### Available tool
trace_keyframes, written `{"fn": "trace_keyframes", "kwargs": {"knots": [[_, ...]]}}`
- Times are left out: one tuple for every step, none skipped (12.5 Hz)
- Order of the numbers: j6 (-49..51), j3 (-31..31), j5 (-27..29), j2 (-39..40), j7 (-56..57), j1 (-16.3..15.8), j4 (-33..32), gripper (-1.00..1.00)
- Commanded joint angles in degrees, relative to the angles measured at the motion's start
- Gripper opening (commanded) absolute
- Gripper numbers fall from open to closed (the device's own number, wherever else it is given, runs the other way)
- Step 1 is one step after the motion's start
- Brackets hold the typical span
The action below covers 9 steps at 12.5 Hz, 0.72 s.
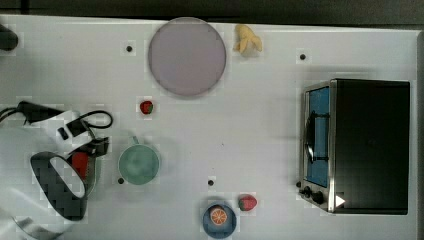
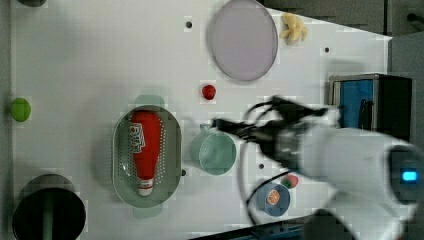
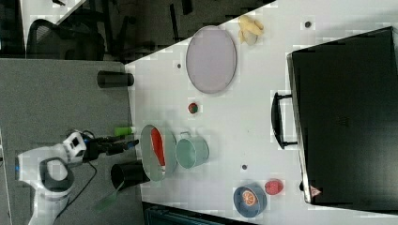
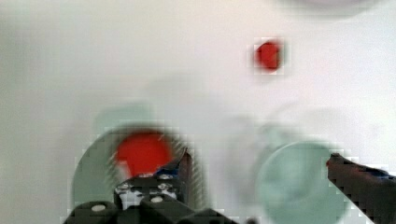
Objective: Pick Ketchup from the table and place it in strainer.
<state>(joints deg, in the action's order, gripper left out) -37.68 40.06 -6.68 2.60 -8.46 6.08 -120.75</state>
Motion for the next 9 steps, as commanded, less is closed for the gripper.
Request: {"fn": "trace_keyframes", "kwargs": {"knots": [[7.0,-6.3,-0.2,-6.6,-2.3,6.5,1.4,1.0],[9.1,-9.0,-0.2,-8.8,-1.8,7.2,1.7,1.0],[10.8,-11.9,0.3,-10.6,-1.3,7.5,2.1,1.0],[12.4,-14.8,2.3,-12.0,-1.2,7.5,2.4,1.0],[14.3,-17.6,5.7,-13.0,-1.2,7.5,2.9,1.0],[16.4,-20.1,9.1,-13.7,-0.7,7.5,3.3,1.0],[18.3,-22.2,10.2,-14.2,1.5,7.5,4.1,1.0],[19.8,-24.1,10.0,-14.3,5.5,7.5,5.4,1.0],[21.0,-25.6,10.2,-14.2,8.9,7.5,7.2,1.0]]}}
